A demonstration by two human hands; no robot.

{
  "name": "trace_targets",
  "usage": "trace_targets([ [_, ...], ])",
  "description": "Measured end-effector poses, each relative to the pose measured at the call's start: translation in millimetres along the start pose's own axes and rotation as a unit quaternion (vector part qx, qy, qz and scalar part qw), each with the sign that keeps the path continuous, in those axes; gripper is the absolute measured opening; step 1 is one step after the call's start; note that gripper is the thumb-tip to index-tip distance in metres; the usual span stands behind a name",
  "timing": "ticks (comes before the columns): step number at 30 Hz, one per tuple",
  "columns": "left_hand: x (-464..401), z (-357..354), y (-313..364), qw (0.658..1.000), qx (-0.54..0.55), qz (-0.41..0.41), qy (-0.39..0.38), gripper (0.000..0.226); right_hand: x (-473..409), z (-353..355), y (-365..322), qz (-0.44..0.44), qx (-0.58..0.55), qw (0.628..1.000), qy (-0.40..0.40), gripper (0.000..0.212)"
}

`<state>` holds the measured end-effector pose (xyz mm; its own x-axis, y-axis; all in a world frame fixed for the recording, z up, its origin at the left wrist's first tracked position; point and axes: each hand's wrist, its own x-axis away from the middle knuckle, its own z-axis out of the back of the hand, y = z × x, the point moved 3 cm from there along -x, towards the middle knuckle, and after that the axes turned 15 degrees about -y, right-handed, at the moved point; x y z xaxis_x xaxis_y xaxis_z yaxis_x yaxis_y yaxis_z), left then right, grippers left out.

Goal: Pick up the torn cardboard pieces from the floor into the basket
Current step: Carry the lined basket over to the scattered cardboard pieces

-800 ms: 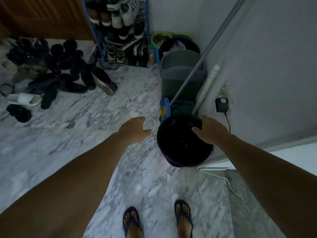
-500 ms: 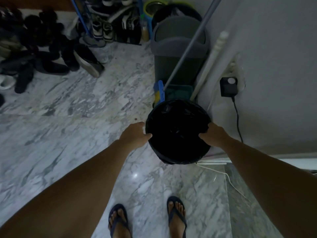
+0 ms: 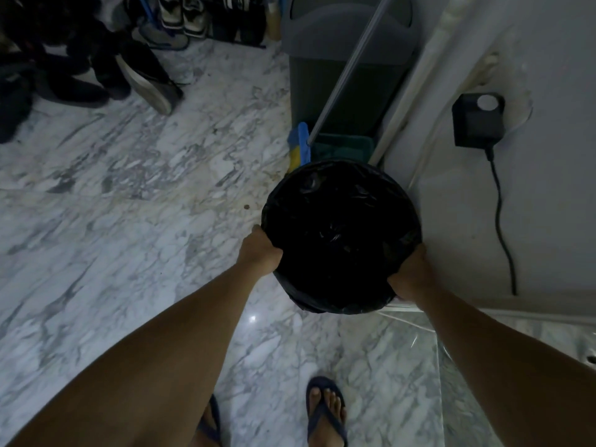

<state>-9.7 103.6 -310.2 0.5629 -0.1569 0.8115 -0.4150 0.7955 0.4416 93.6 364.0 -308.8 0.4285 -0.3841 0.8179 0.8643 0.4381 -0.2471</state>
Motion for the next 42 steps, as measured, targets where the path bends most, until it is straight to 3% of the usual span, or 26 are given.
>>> trace_targets([
  [4,-8,3,-10,1.0,-0.004,-0.009,0.02,0.036,4,-5,0,0.026,-0.016,0.999,0.028,0.095],
  [10,30,25,-25,0.995,0.058,-0.006,0.085,0.038,34,1,-25,0.041,-0.005,0.999,-0.003,0.082],
  [14,76,52,-31,0.988,0.098,0.011,0.118,0.038,69,13,-58,0.031,-0.002,0.999,-0.013,0.064],
  [16,106,73,-30,0.98,0.129,0.027,0.146,0.04,96,21,-80,0.043,-0.012,0.999,-0.01,0.044],
  [18,134,92,-27,0.969,0.179,0.045,0.163,0.028,120,29,-101,0.059,-0.042,0.997,-0.008,0.027],
  [21,179,120,-28,0.937,0.298,0.061,0.17,0.01,156,41,-136,0.075,-0.059,0.995,-0.02,0.025],
  [23,207,139,-32,0.905,0.379,0.067,0.183,0.018,182,50,-161,0.079,-0.053,0.995,-0.027,0.028],
  [26,256,163,-39,0.854,0.47,0.078,0.207,0.024,222,53,-194,0.099,-0.067,0.992,-0.036,0.052],
  [32,343,217,-70,0.76,0.578,0.044,0.292,0.055,304,32,-266,0.184,0.006,0.983,0.01,0.068],
  [35,380,243,-97,0.754,0.542,0.078,0.362,0.072,342,10,-300,0.227,0.044,0.973,0.026,0.058],
  [38,416,266,-130,0.761,0.493,0.112,0.408,0.071,377,-18,-328,0.254,0.051,0.966,0.019,0.043],
  [42,467,294,-184,0.752,0.48,0.134,0.432,0.075,426,-70,-365,0.296,0.075,0.952,0.015,0.039],
])
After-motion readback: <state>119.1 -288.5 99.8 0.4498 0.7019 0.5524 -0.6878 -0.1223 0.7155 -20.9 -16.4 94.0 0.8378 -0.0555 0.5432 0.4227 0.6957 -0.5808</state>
